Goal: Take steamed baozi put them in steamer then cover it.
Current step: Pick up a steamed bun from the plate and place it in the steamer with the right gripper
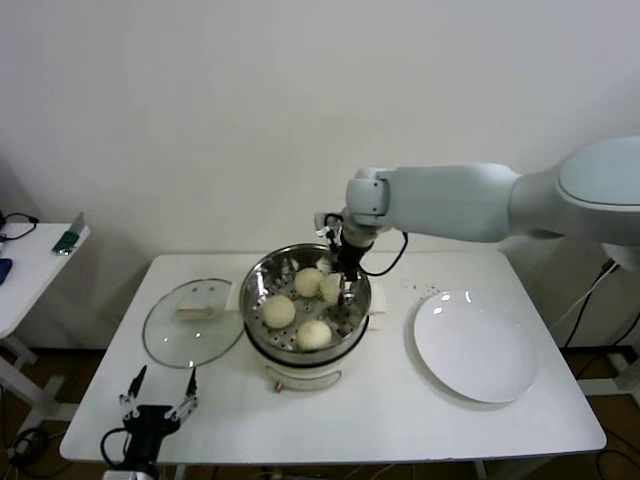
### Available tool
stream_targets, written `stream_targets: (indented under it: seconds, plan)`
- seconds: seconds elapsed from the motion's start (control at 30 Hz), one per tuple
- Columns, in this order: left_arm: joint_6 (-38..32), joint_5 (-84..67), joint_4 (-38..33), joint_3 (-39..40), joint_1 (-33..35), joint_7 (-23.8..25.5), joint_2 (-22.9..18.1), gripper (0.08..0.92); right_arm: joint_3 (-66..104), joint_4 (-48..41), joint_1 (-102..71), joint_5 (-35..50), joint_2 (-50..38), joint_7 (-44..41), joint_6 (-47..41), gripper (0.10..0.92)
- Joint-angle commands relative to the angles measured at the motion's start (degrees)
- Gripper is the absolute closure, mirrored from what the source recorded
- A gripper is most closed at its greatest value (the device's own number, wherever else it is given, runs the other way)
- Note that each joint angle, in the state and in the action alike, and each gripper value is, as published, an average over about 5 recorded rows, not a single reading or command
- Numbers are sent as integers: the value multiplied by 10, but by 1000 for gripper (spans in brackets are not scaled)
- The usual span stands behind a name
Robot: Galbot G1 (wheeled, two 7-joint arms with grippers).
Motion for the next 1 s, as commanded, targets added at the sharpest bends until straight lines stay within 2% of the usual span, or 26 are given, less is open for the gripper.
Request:
stream_targets:
  seconds: [0.03, 0.27, 0.53, 0.87, 1.0]
  plan:
    - [2, 0, 5, -1, -3, 0, 2, 177, -15, -3, -30, -11, 17, 5, -3, 322]
    - [3, 1, 8, 1, -6, 0, 2, 177, -13, -8, -31, -16, 13, 8, -3, 313]
    - [3, 4, 7, 2, -6, 0, 1, 177, 1, -10, -22, -15, 7, 6, -6, 209]
    - [4, 5, 8, 2, -7, 0, 1, 177, 51, 2, 19, -7, -39, -10, 10, 202]
    - [1, 9, 10, 2, -8, -3, 0, 177, 102, 17, 20, -47, -87, 8, 35, 203]
